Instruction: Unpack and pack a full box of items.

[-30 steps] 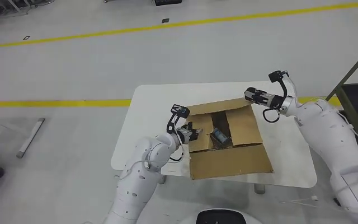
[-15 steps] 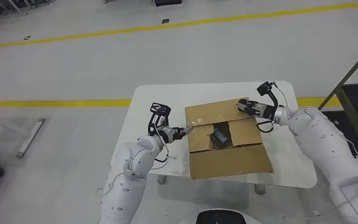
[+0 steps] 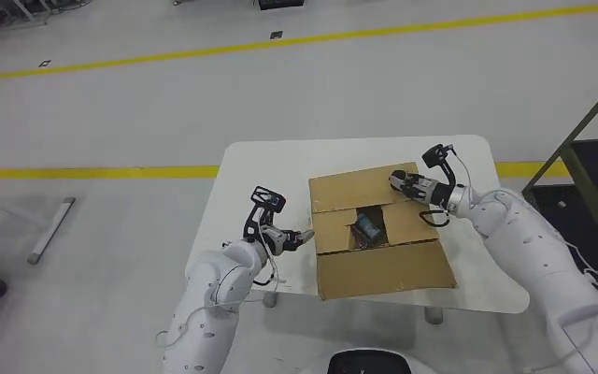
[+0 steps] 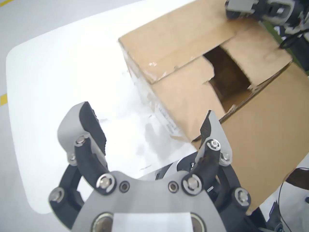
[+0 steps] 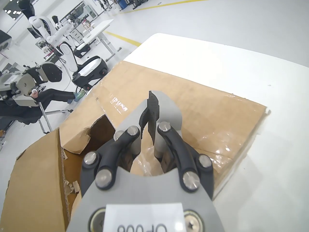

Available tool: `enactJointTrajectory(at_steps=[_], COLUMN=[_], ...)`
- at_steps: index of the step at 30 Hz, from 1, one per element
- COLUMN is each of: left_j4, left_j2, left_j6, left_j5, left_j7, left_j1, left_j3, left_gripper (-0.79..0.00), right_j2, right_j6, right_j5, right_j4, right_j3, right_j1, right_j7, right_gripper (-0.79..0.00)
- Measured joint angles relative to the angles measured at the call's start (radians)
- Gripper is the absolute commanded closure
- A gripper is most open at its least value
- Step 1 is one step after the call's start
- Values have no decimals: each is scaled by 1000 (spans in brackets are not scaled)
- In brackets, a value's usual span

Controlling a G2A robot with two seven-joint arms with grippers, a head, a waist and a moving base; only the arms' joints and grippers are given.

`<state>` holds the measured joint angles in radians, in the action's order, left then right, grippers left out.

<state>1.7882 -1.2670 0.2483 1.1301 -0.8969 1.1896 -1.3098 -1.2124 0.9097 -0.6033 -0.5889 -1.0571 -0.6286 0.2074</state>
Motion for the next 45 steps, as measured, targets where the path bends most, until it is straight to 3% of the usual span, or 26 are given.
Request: enactJointTrajectory(at_steps=[6,11,15,25,35,45], left_j4=[66,82,78,56,36,-36], left_j2=[28,40,45,49,44,29], left_j6=[128,218,273,310,203,23], left_j5=[45,48,44,3,-10,37], left_j7=[-43,-75,-81,-51,28,154], left_j1=[140,201,204,150,86,2], left_j3=[-74,-67,-42,15,48,100], left_gripper=[-785,-785,-785,-785,-785,-785], right_j2=[-1,-2,-2,3,8,39], right_j6=[2,0,-1,0,8,33], right_j5=[23,27,30,51,89,123], right_j4=[4,-3,-16,-41,-55,-124], right_j3=[-3,-2,-4,-15,-30,-100], right_j1=[-6,-10,-14,-35,-44,-51], right_j7=[11,15,18,33,60,79], right_gripper=[0,0,0,0,0,0])
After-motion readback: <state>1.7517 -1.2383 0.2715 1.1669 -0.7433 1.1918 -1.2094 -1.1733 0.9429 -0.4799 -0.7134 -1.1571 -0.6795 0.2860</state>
